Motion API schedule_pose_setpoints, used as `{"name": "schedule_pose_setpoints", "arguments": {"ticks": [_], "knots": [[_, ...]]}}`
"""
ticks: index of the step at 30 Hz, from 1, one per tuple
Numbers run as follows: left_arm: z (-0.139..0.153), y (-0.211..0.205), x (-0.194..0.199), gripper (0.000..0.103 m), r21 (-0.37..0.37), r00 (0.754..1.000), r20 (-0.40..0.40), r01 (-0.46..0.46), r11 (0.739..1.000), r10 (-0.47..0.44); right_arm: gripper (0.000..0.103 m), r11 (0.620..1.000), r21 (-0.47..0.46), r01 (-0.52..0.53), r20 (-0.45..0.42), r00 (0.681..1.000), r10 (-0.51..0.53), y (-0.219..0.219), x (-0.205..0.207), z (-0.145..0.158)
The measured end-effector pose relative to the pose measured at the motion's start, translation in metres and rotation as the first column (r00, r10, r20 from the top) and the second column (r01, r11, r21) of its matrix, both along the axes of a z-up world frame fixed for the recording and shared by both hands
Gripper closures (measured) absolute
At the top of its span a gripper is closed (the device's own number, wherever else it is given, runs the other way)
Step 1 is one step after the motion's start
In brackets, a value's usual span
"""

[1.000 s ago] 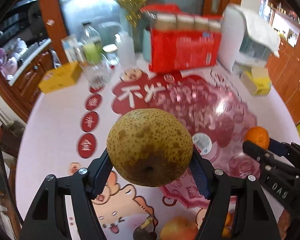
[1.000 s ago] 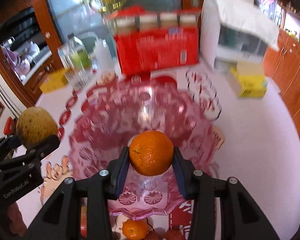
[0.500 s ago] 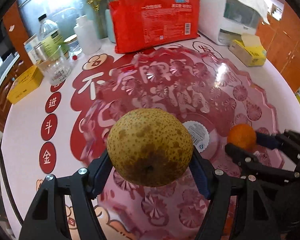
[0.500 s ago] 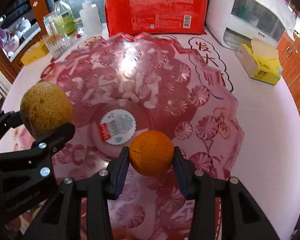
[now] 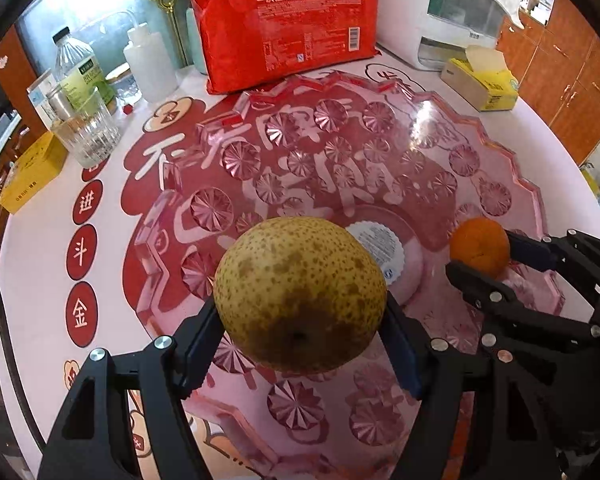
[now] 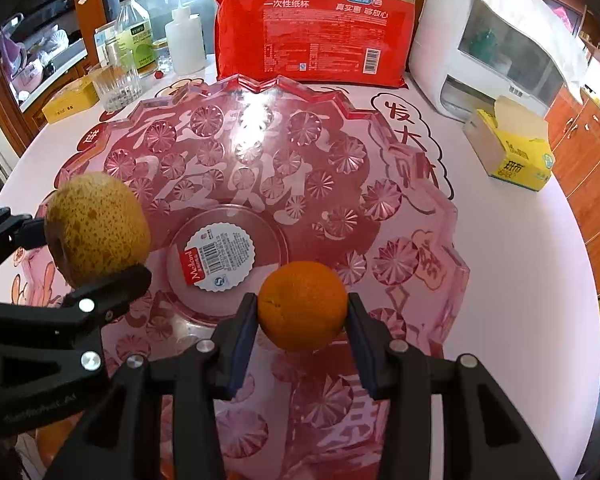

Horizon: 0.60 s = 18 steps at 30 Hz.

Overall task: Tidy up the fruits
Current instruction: 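Lower pear and orange into the bowl and open both tools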

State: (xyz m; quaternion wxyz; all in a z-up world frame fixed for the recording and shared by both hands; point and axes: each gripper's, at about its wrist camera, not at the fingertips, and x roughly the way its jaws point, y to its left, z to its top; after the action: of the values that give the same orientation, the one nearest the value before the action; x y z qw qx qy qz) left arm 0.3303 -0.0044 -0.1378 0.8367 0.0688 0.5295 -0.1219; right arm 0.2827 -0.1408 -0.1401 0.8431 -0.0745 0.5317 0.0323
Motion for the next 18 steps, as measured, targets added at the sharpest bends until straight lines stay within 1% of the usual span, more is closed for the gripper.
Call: {"name": "schedule_pose_setpoints", "arguments": {"ticks": [1,2,3,4,5,6,7,8,10,15,18], "knots": [[0.001,0.0,-0.001,0.028,-0.002,1.0,-0.005,0.002,1.0,-0.002,0.058,1.0,0.009,0.0,-0.001,1.0,0.0,-0.001,0.0,0.001],[0.004,0.001,-0.003,0.022,0.0,1.0,0.004,-0.002,1.0,0.002,0.058,1.0,0.018,0.0,0.0,1.0,0.0,-0.002,-0.001,0.001],[0.006,0.002,-0.005,0.019,-0.001,1.0,0.013,-0.003,1.0,0.003,0.058,1.0,0.031,-0.001,0.002,1.0,0.001,-0.004,-0.002,0.002],[0.009,0.004,-0.007,0.012,-0.001,1.0,0.022,-0.008,1.0,0.008,0.057,0.999,0.039,-0.001,0.009,1.0,0.001,-0.006,-0.004,0.004],[0.015,0.006,-0.009,0.006,-0.012,0.999,0.037,-0.01,1.0,0.011,0.055,0.998,0.055,0.003,0.018,1.0,-0.004,-0.009,-0.006,0.007],[0.018,0.008,-0.009,0.003,-0.018,0.999,0.037,-0.014,1.0,0.015,0.053,0.997,0.075,0.008,0.024,1.0,-0.01,-0.011,-0.007,0.009],[0.023,0.01,-0.011,0.001,-0.032,0.999,0.043,-0.018,0.999,0.019,0.048,0.996,0.088,0.015,0.027,0.999,-0.017,-0.013,-0.008,0.011],[0.028,0.012,-0.012,0.001,-0.041,0.999,0.048,-0.023,0.999,0.025,0.044,0.994,0.102,0.026,0.031,0.999,-0.029,-0.015,-0.009,0.013],[0.034,0.014,-0.015,0.001,-0.047,0.998,0.058,-0.028,0.999,0.03,0.043,0.992,0.119,0.041,0.04,0.998,-0.046,-0.016,-0.011,0.017],[0.048,0.016,-0.022,0.001,-0.063,0.997,0.079,-0.021,0.998,0.026,0.043,0.994,0.101,0.05,0.051,0.997,-0.055,-0.008,-0.021,0.027],[0.057,0.018,-0.028,0.001,-0.079,0.996,0.089,-0.015,0.997,0.022,0.043,0.992,0.117,0.05,0.044,0.997,-0.056,-0.006,-0.029,0.032]]}}
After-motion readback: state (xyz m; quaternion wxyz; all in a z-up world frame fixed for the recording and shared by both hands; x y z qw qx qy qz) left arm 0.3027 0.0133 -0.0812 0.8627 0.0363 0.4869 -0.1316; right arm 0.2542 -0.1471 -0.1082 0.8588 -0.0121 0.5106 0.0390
